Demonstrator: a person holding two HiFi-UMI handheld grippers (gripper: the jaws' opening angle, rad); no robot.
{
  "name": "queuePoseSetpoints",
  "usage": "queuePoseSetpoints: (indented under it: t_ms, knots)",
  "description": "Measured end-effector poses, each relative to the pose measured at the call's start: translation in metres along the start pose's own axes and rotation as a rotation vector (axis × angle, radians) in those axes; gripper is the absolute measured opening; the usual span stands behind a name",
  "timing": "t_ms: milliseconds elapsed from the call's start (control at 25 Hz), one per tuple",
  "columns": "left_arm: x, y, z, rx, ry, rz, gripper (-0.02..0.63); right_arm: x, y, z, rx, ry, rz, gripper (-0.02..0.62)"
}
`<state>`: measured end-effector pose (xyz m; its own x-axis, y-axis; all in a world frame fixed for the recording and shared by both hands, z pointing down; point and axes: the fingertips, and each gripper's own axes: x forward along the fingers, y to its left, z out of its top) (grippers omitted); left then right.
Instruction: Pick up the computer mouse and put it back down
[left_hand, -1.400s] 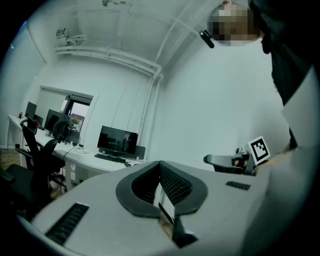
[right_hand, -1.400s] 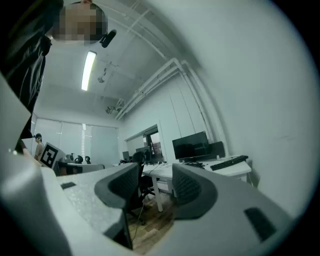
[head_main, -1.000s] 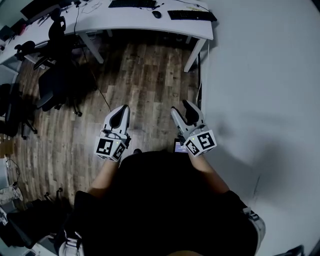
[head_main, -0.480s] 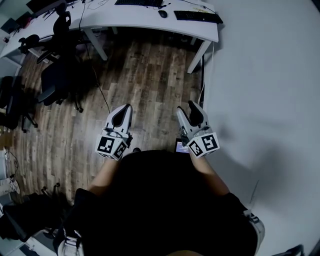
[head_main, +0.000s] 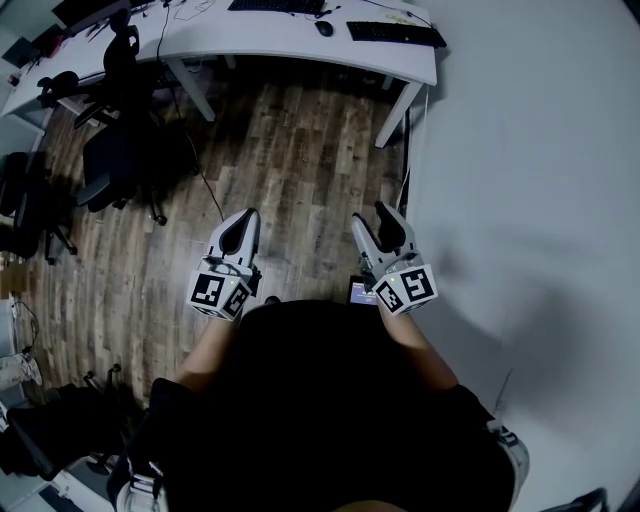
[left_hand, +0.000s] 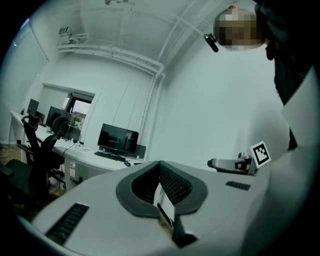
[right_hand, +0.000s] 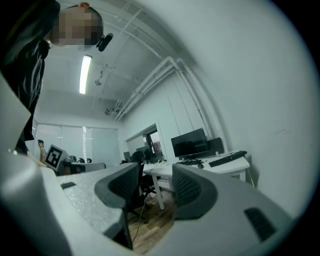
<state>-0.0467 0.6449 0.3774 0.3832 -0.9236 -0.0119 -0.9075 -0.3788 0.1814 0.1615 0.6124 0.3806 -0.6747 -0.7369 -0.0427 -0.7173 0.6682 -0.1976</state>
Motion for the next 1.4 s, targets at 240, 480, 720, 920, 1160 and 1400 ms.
queuePoseSetpoints:
  t_ms: [240, 480, 720, 920, 1160, 1400]
  knots:
    - [0.007, -0.003, 0.003, 0.003, -0.003, 0.025, -0.005, -0.001, -0.015, 0.003, -0.009, 0.006, 0.008, 0.213]
    - [0.016, -0.010, 0.002, 0.005, -0.016, 0.054, -0.005, -0.004, -0.039, 0.002, -0.032, 0.016, 0.008, 0.213]
    - [0.025, -0.028, 0.002, 0.010, -0.029, 0.073, -0.005, -0.010, -0.066, 0.003, -0.030, 0.028, 0.022, 0.213]
    - [0.029, -0.029, -0.001, -0.015, -0.016, 0.098, -0.005, -0.010, -0.079, -0.003, -0.004, 0.039, 0.012, 0.213]
    - [0.047, -0.018, -0.006, -0.017, 0.005, 0.079, -0.005, -0.004, -0.095, -0.018, 0.040, 0.055, -0.027, 0.213]
    - [0.097, 0.016, -0.012, -0.027, -0.009, 0.043, -0.005, 0.029, -0.119, -0.028, 0.035, 0.062, -0.064, 0.213]
